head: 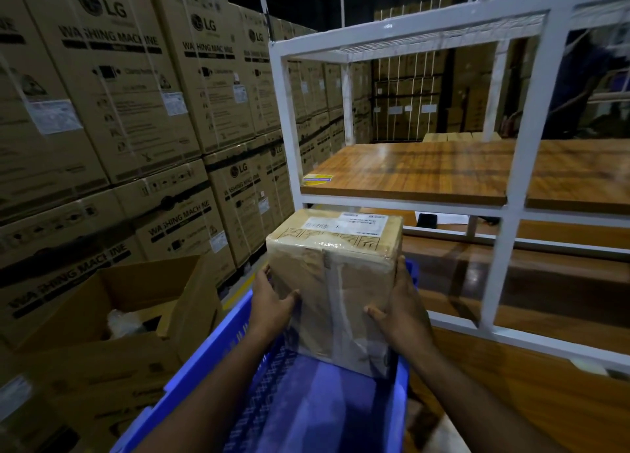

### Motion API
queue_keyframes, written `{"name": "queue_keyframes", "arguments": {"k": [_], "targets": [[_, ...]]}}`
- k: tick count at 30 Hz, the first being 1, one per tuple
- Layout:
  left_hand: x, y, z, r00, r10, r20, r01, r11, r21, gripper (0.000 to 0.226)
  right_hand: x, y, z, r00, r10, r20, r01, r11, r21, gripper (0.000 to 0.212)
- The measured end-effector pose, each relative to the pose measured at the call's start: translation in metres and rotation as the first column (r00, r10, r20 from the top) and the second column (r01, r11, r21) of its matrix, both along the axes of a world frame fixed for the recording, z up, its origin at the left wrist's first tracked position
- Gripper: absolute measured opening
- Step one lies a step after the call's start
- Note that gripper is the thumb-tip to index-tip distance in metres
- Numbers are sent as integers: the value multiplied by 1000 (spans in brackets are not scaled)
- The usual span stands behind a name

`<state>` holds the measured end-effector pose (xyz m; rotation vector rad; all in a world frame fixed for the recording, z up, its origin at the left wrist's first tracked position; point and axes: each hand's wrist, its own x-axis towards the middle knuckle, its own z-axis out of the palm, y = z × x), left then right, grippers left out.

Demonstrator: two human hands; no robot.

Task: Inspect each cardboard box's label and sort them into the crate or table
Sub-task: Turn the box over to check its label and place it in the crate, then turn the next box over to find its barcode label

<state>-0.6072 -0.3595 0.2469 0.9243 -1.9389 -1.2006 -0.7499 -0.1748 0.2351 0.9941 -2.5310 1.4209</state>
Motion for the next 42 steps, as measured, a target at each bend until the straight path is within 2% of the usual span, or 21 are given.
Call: {"name": "queue_keyframes", "arguments": {"k": [4, 7, 9, 12, 15, 20, 23, 25, 27, 30, 36, 42], "targets": [[1, 7, 8, 997, 76, -7, -74, 943, -324, 106, 12, 9, 18, 990, -82, -112, 67, 990, -127, 128], [-1, 9, 19, 997, 60, 50, -22, 827, -562, 104, 15, 9, 39, 942, -125, -311, 60, 976, -209, 121], [-4, 9, 25, 988, 50, 148, 55, 776, -628, 100, 12, 5, 49, 910, -95, -403, 34, 988, -154, 110], [-6, 9, 28, 965, 63, 255, 120, 757, -642, 96, 4, 0, 47, 895, -12, -446, 8, 1000, -11, 86], [-4, 11, 29, 964, 73, 256, 109, 768, -632, 94, 0, -2, 41, 909, 35, -415, -35, 999, 7, 72], [-2, 13, 31, 950, 71, 303, 144, 764, -629, 99, 0, -1, 41, 893, 58, -447, -53, 998, 24, 70], [4, 10, 37, 944, 49, 328, 186, 740, -646, 94, 6, -2, 45, 888, 30, -459, -6, 999, 54, 70], [11, 12, 40, 944, 42, 327, 192, 738, -647, 90, 14, 0, 50, 858, 16, -513, 31, 996, 82, 70], [19, 17, 41, 949, 24, 314, 181, 775, -606, 86, 25, 0, 53, 815, 38, -579, 19, 996, 92, 68], [39, 26, 36, 954, 41, 298, 139, 818, -558, 81, 53, -4, 54, 800, 145, -582, -116, 989, 87, 69], [105, 47, 23, 960, 158, 230, -15, 852, -524, 71, 122, -20, 48, 808, 458, -371, -444, 887, 129, 62], [195, 64, 5, 916, 392, 86, -286, 788, -544, 48, 192, -31, 46, 732, 649, -208, -606, 759, 237, 66]]}}
